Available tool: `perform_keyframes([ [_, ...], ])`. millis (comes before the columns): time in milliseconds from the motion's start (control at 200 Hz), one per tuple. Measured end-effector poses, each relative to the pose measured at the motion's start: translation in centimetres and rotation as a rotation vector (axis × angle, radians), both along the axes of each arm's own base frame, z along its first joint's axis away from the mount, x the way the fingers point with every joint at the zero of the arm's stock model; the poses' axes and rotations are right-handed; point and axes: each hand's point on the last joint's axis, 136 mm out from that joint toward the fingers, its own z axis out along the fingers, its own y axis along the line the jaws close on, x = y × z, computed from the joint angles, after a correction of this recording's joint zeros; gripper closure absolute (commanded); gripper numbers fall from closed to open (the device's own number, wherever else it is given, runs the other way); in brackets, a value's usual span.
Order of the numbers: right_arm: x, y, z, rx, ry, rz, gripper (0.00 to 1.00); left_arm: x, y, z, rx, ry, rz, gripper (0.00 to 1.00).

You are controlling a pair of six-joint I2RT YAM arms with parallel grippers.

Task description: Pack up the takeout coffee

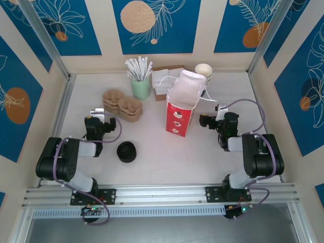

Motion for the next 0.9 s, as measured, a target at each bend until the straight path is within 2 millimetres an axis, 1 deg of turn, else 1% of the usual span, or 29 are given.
perform_keyframes([
  [540, 0.0, -0.1, 0.0, 0.002, 0.000, -0.002, 0.01, 0.0, 0.0, 0.0, 0.000, 0.000, 0.000, 0.01],
  [635, -0.1, -0.5, 0.1, 0.010, 0.010, -0.018, 0.01, -0.3, 0.1, 0.0, 0.002, 0.016, 0.001, 0.01],
  [665, -0.1, -0.7, 0.4, 0.013, 0.012, -0.029, 0.01, -0.5, 0.2, 0.4, 0.004, 0.019, 0.007, 0.01],
  [705, -0.1, -1.1, 0.9, 0.016, 0.009, -0.050, 0.01, -0.7, 0.3, 1.2, 0.006, 0.014, 0.016, 0.01],
  [770, -0.1, -1.9, 2.3, 0.016, -0.002, -0.086, 0.01, -1.2, 0.8, 3.7, 0.009, -0.025, 0.038, 0.01],
  [835, 0.1, -2.7, 4.2, 0.014, -0.024, -0.121, 0.01, -1.7, 1.2, 7.1, 0.008, -0.079, 0.064, 0.01],
  [900, 0.2, -3.4, 6.0, 0.017, -0.039, -0.156, 0.01, -2.2, 1.8, 11.0, -0.005, -0.137, 0.101, 0.01],
])
